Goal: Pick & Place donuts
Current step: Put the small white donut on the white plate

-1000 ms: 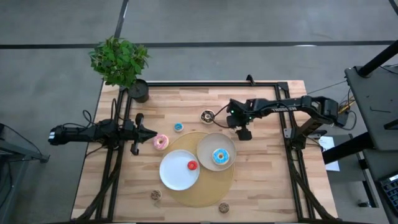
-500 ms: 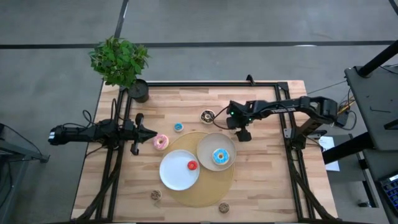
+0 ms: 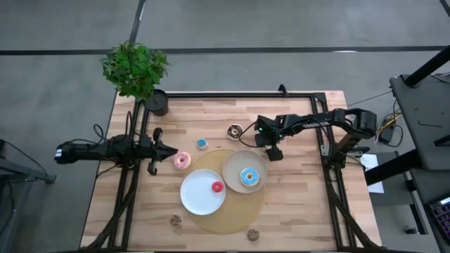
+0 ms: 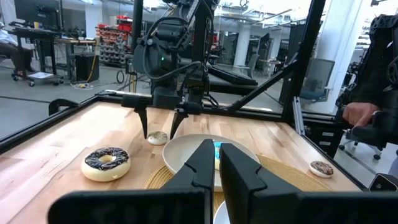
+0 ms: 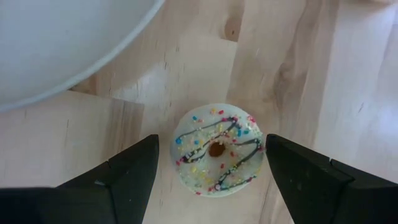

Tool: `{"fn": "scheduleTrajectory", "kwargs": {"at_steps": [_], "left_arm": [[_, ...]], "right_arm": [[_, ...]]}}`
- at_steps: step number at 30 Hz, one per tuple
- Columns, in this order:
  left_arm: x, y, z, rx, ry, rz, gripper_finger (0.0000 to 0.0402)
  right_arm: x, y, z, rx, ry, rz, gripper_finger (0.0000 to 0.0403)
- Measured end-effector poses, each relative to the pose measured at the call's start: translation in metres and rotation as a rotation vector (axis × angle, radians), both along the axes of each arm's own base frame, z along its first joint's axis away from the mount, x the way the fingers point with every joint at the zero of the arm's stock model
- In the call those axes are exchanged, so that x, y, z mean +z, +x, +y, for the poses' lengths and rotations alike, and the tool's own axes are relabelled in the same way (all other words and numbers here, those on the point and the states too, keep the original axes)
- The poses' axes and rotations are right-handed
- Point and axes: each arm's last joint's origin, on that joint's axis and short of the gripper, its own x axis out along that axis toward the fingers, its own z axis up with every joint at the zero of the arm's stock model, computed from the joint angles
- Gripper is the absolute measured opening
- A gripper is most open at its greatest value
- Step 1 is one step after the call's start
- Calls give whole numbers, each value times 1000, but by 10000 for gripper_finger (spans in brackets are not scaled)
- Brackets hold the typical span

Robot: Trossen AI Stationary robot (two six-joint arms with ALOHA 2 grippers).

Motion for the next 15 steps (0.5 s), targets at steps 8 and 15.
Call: {"fn": "scheduleTrajectory", "kwargs": {"at_steps": [8, 15], "left_arm": [[0, 0, 0, 1, 0, 0, 0], [0, 0, 0, 0, 0, 0, 0]], "right_arm": [[-1, -1, 0, -1, 1, 7, 288], [-2, -1, 0, -2, 3, 11, 285]]}}
